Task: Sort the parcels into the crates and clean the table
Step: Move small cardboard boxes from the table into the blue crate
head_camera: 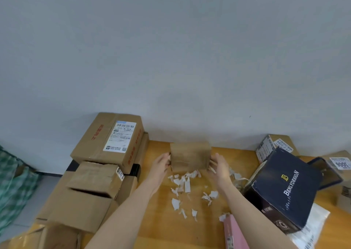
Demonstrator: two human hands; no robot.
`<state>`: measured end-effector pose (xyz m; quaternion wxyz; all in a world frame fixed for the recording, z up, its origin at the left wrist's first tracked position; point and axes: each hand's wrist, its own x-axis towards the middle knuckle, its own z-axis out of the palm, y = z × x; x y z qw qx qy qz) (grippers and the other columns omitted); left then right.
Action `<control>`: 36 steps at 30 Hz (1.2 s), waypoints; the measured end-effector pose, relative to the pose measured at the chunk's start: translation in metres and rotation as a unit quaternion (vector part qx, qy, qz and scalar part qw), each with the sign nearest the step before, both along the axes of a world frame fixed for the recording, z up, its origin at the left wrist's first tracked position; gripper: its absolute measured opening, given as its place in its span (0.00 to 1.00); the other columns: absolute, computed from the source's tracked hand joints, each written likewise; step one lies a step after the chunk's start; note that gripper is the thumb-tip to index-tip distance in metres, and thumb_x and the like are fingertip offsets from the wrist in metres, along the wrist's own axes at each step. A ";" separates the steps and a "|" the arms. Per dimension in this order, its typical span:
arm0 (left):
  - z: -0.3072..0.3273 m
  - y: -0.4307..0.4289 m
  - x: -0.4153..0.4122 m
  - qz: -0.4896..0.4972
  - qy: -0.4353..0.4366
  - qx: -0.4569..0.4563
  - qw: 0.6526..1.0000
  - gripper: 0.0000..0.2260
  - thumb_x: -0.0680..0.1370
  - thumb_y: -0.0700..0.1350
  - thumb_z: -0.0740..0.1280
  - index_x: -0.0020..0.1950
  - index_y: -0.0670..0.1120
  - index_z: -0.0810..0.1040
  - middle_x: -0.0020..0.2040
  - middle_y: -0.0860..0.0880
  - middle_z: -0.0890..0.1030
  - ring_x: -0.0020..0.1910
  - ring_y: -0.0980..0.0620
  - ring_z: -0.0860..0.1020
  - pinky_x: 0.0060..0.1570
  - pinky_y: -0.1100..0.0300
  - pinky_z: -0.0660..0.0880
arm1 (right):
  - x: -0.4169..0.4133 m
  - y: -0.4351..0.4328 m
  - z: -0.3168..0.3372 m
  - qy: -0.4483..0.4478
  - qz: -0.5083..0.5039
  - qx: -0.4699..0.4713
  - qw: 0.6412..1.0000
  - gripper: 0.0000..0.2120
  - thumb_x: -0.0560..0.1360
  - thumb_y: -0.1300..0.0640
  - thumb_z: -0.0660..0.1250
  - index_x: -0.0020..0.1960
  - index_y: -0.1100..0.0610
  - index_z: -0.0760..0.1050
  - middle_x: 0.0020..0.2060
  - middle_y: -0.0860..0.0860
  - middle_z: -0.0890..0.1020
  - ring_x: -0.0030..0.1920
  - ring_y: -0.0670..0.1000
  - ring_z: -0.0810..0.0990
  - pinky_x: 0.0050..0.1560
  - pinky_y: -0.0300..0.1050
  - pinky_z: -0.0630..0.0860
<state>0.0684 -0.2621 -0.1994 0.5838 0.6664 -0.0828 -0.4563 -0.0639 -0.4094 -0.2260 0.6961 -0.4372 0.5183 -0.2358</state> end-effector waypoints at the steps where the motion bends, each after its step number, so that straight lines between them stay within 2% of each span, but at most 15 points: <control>1: 0.006 0.011 -0.003 0.016 0.007 -0.018 1.000 0.15 0.83 0.47 0.55 0.68 0.45 0.70 0.69 0.44 0.71 0.68 0.47 0.70 0.71 0.53 0.62 | -0.005 0.009 0.007 -0.004 -0.002 -0.002 1.000 0.19 0.82 0.50 0.54 0.66 0.63 0.68 0.60 0.57 0.75 0.62 0.56 0.73 0.64 0.53 0.70; 3: 0.015 0.029 -0.007 0.030 0.014 -0.039 0.999 0.12 0.83 0.48 0.55 0.60 0.44 0.72 0.64 0.42 0.74 0.64 0.48 0.73 0.70 0.51 0.64 | -0.013 0.023 0.016 -0.017 -0.004 0.001 1.000 0.25 0.82 0.46 0.53 0.70 0.64 0.65 0.59 0.57 0.75 0.62 0.56 0.73 0.66 0.52 0.68; 7: 0.032 0.069 -0.028 -0.009 -0.027 -0.015 0.999 0.14 0.82 0.52 0.55 0.53 0.42 0.72 0.52 0.45 0.79 0.56 0.49 0.76 0.65 0.55 0.69 | -0.032 0.057 0.040 -0.004 0.047 -0.035 0.998 0.24 0.80 0.42 0.56 0.66 0.59 0.68 0.54 0.54 0.77 0.56 0.53 0.75 0.63 0.53 0.70; 9: 0.031 0.090 -0.037 -0.017 -0.053 -0.009 0.998 0.10 0.81 0.49 0.59 0.52 0.42 0.72 0.54 0.44 0.79 0.56 0.50 0.77 0.65 0.54 0.70 | -0.045 0.075 0.052 0.004 0.095 -0.082 0.992 0.19 0.78 0.48 0.62 0.64 0.58 0.70 0.53 0.53 0.78 0.52 0.50 0.76 0.57 0.48 0.71; 11: 0.032 0.119 -0.051 -0.022 -0.090 0.007 0.996 0.05 0.79 0.43 0.63 0.54 0.44 0.73 0.58 0.45 0.77 0.59 0.51 0.75 0.67 0.51 0.68 | -0.063 0.100 0.065 0.004 0.136 -0.124 0.983 0.13 0.78 0.57 0.64 0.61 0.58 0.72 0.50 0.49 0.78 0.47 0.45 0.76 0.45 0.40 0.71; 13: 0.035 0.141 -0.064 -0.019 -0.110 0.011 0.994 0.10 0.78 0.37 0.65 0.58 0.44 0.72 0.58 0.47 0.75 0.61 0.50 0.74 0.67 0.51 0.68 | -0.078 0.118 0.075 0.007 0.161 -0.147 0.976 0.13 0.77 0.63 0.64 0.61 0.57 0.72 0.49 0.49 0.78 0.47 0.45 0.77 0.41 0.39 0.74; 16: 0.043 0.177 -0.089 0.007 -0.105 0.005 0.994 0.18 0.76 0.33 0.65 0.63 0.46 0.69 0.58 0.47 0.74 0.60 0.49 0.73 0.67 0.50 0.67 | -0.099 0.152 0.080 0.001 0.156 -0.149 0.977 0.15 0.75 0.68 0.65 0.61 0.60 0.73 0.54 0.56 0.80 0.51 0.54 0.81 0.49 0.54 0.80; 18: 0.044 0.194 -0.099 0.022 -0.106 -0.005 0.994 0.22 0.75 0.33 0.67 0.66 0.47 0.67 0.60 0.47 0.74 0.61 0.50 0.73 0.67 0.49 0.67 | -0.111 0.170 0.081 0.002 0.154 -0.143 0.978 0.18 0.73 0.69 0.67 0.62 0.60 0.73 0.55 0.57 0.79 0.50 0.54 0.81 0.49 0.53 0.80; 21: 0.049 0.232 -0.126 0.034 -0.104 -0.026 0.994 0.25 0.74 0.36 0.70 0.69 0.44 0.66 0.61 0.50 0.74 0.62 0.53 0.73 0.68 0.50 0.66 | -0.140 0.213 0.079 -0.003 0.152 -0.130 0.980 0.25 0.69 0.61 0.74 0.64 0.59 0.71 0.55 0.55 0.79 0.52 0.56 0.81 0.56 0.55 0.78; 24: 0.055 0.254 -0.147 0.004 -0.114 -0.032 0.993 0.21 0.74 0.39 0.71 0.66 0.43 0.72 0.62 0.50 0.76 0.63 0.54 0.73 0.67 0.55 0.66 | -0.156 0.243 0.074 -0.029 0.127 -0.066 0.989 0.38 0.64 0.51 0.78 0.68 0.61 0.66 0.58 0.55 0.79 0.56 0.56 0.80 0.62 0.56 0.74; 26: 0.055 0.266 -0.160 0.002 -0.109 -0.048 0.993 0.23 0.73 0.40 0.72 0.66 0.46 0.72 0.61 0.52 0.76 0.61 0.54 0.73 0.66 0.56 0.67 | -0.166 0.262 0.077 -0.042 0.134 -0.034 0.990 0.34 0.69 0.56 0.76 0.68 0.60 0.63 0.57 0.55 0.79 0.54 0.55 0.80 0.57 0.52 0.77; 28: 0.053 0.274 -0.172 0.010 -0.091 -0.062 0.994 0.27 0.71 0.44 0.74 0.66 0.53 0.67 0.62 0.53 0.75 0.61 0.51 0.73 0.65 0.49 0.68 | -0.175 0.278 0.080 -0.017 0.175 -0.029 0.984 0.29 0.71 0.59 0.74 0.66 0.57 0.61 0.52 0.53 0.79 0.48 0.51 0.81 0.44 0.46 0.78; 29: 0.055 0.280 -0.181 0.011 -0.089 -0.059 0.994 0.28 0.71 0.47 0.74 0.66 0.56 0.65 0.63 0.52 0.73 0.61 0.50 0.73 0.63 0.48 0.69 | -0.182 0.287 0.080 0.000 0.196 -0.038 0.980 0.30 0.71 0.59 0.74 0.66 0.56 0.61 0.50 0.52 0.80 0.46 0.50 0.81 0.41 0.45 0.78; 33: 0.054 0.296 -0.196 0.009 -0.117 -0.030 0.993 0.31 0.71 0.49 0.74 0.69 0.58 0.62 0.66 0.48 0.72 0.60 0.48 0.76 0.51 0.53 0.77 | -0.198 0.306 0.074 -0.001 0.209 -0.067 0.976 0.35 0.70 0.62 0.74 0.71 0.57 0.60 0.51 0.52 0.81 0.50 0.53 0.82 0.52 0.53 0.80; 36: 0.057 0.308 -0.213 0.002 -0.130 -0.019 0.991 0.33 0.73 0.44 0.72 0.73 0.57 0.59 0.61 0.48 0.76 0.54 0.51 0.78 0.44 0.58 0.77 | -0.215 0.318 0.076 -0.008 0.216 -0.083 0.973 0.35 0.70 0.65 0.73 0.71 0.56 0.59 0.50 0.50 0.80 0.48 0.51 0.81 0.50 0.49 0.80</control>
